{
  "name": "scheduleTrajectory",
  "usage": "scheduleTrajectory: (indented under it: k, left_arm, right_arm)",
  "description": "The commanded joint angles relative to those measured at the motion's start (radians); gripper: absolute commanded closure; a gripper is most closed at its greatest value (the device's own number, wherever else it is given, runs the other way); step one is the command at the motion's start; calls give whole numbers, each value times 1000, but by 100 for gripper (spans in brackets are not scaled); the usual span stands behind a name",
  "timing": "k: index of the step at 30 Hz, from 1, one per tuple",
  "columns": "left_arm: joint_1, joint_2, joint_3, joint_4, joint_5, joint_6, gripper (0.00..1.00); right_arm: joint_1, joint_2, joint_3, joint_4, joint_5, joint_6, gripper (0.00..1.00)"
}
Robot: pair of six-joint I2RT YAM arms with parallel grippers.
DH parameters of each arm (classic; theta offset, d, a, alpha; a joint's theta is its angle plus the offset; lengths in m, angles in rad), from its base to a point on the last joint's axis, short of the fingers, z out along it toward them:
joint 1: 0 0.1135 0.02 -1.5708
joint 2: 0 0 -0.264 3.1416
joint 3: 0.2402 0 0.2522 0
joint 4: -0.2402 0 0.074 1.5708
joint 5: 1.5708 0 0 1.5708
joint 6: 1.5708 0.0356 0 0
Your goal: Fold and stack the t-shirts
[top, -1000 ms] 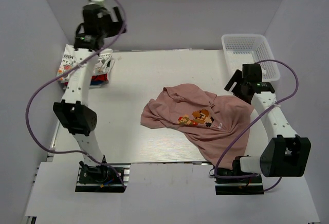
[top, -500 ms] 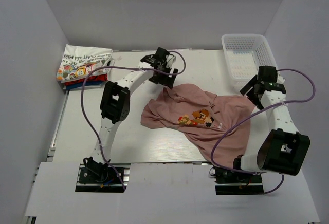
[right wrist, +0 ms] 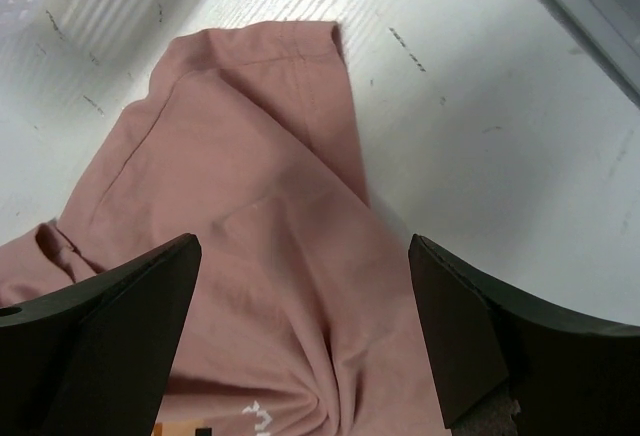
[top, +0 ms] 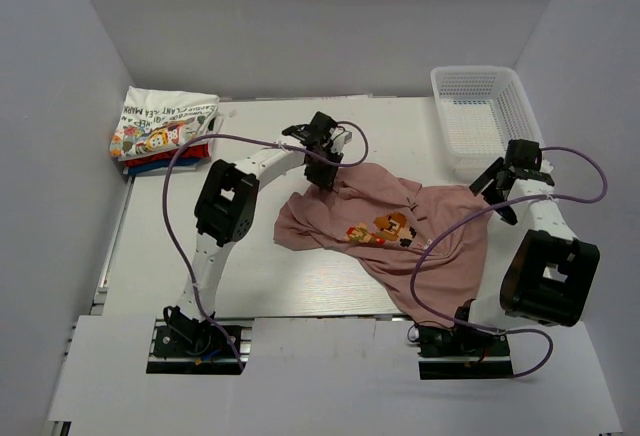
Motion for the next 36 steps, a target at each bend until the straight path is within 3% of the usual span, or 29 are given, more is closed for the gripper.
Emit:
scheduleTrajectory:
  k: [1, 3, 9, 15, 16, 17, 19, 20, 22, 23, 24, 26, 27, 28, 30, 36]
  left_arm:
    - [2, -26, -8, 32, 13, 1, 74]
    - [2, -26, -8, 54, -27, -15, 99]
    - [36, -199, -191, 189, -155, -88, 100]
    - [36, -280, -250, 254, -191, -98, 100]
    - [36, -291, -250, 254, -206, -98, 100]
    - [36, -291, -250, 227, -232, -98, 100]
    - [36, -311, -283, 226, -243, -112, 100]
    - [36, -335, -319, 249, -243, -112, 100]
    - [45, -346, -343, 269, -217, -112, 100]
    - [45, -357, -343, 278, -217, -112, 100]
    - [45, -357, -343, 278, -203, -112, 100]
    - [45, -357, -343, 297, -162, -112, 100]
    - [45, -357, -343, 309, -139, -103, 93]
    - [45, -348, -343, 309, -99, -103, 67]
    - [33, -334, -308, 334, -59, -59, 1]
    - [22, -213, -213, 279, -55, 24, 0]
  right_arm:
    - [-5, 34, -34, 159, -30, -38, 10]
    - [-2, 77, -35, 179, -26, -58, 10]
    - [31, 140, -98, 258, -52, -124, 10]
    - [110, 202, -110, 246, -29, -185, 20]
    - [139, 206, -113, 246, -53, -191, 24]
    - [166, 200, -116, 255, -62, -198, 36]
    - [200, 176, -146, 283, -95, -213, 50]
    - [219, 153, -158, 304, -105, -213, 69]
    - [234, 107, -178, 323, -118, -219, 81]
    - [233, 79, -178, 329, -109, -219, 94]
    - [261, 49, -178, 331, -107, -222, 100]
    - [274, -9, -160, 328, -93, -224, 100]
    - [278, -22, -156, 326, -90, -231, 100]
    - [280, -31, -143, 321, -92, -237, 100]
    - [280, -65, -126, 293, -49, -234, 100]
    - [279, -105, -104, 228, -50, -222, 100]
